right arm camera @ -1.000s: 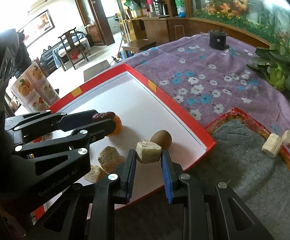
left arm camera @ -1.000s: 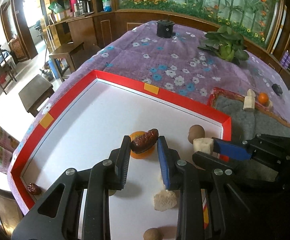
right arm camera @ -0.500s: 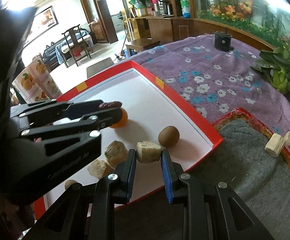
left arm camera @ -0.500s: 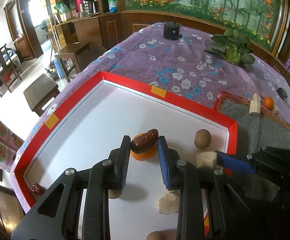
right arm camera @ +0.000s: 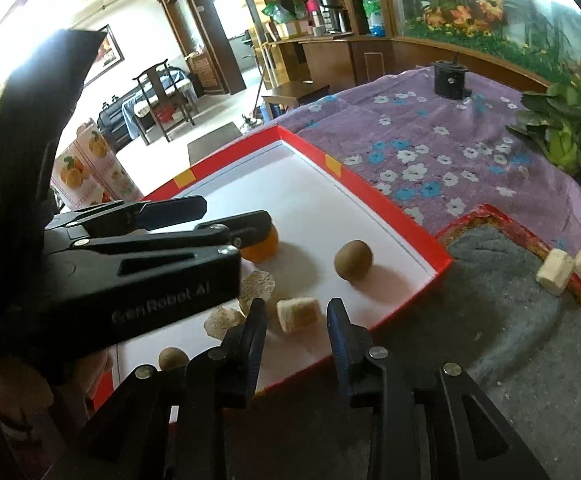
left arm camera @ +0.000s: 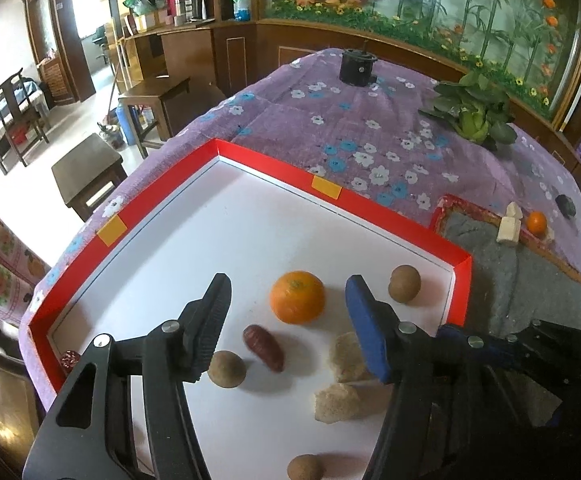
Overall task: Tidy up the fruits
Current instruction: 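Open the left tool to drop the date while the right tool releases the cube in the tray, then grasp a beige cube with the left tool while the right tool approaches the mandarin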
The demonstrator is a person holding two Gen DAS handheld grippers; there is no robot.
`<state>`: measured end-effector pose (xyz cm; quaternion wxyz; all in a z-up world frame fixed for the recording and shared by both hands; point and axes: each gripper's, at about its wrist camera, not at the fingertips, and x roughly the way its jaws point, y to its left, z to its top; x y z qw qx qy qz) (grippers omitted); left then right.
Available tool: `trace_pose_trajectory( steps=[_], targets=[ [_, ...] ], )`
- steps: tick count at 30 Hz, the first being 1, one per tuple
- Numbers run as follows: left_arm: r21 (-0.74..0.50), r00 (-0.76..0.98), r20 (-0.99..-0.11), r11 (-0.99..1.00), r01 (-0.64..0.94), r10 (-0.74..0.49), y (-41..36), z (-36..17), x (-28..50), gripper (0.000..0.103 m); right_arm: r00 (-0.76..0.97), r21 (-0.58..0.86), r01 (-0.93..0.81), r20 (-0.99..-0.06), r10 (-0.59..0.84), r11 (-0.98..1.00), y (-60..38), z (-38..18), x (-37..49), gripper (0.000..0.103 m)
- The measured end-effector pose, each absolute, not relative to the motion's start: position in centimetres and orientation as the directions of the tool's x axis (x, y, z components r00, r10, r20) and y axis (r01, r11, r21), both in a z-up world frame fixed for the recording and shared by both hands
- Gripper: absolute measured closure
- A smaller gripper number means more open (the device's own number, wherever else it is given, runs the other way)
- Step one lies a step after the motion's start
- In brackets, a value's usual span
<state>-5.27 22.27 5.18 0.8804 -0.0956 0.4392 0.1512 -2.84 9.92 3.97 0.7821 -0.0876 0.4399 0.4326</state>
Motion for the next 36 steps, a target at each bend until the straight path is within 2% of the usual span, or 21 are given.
trace_pose_trajectory(
  steps=[2, 5, 21, 29, 36],
  targets=[
    [-0.038, 0.574, -0.799, 0.939, -0.342, 0.177, 21.8, 5.4, -5.4, 0.043, 0.247, 0.249, -0.747, -0.756, 0.605, 0.616, 9.0, 4.5, -3.0, 0.073],
    [-0.037, 0.583, -0.794, 0.944, -0.327, 0.171, 20.9, 5.7, -5.5, 0.043, 0.275, 0.236, -0.734, -0.755, 0.596, 0.637, 7.5, 5.0, -3.1, 0.066],
    [-0.053, 0.601, -0.796, 0.982, -0.184, 0.069, 12.2, 6.1, -3.2, 0.043, 0.397, 0.210, -0.598, -0.760, 0.514, 0.773, -4.2, 5.0, -1.9, 0.064],
    [-0.100, 0.590, -0.806, 0.992, -0.079, -0.034, 7.4, 5.4, 0.9, 0.043, 0.428, 0.224, -0.533, -0.761, 0.488, 0.816, -9.5, 4.4, -0.2, 0.064],
    [-0.128, 0.577, -0.814, 0.990, -0.060, -0.070, 5.5, 4.4, 5.8, 0.043, 0.420, 0.278, -0.507, -0.747, 0.516, 0.816, -11.9, 3.8, 1.4, 0.063]
  ],
)
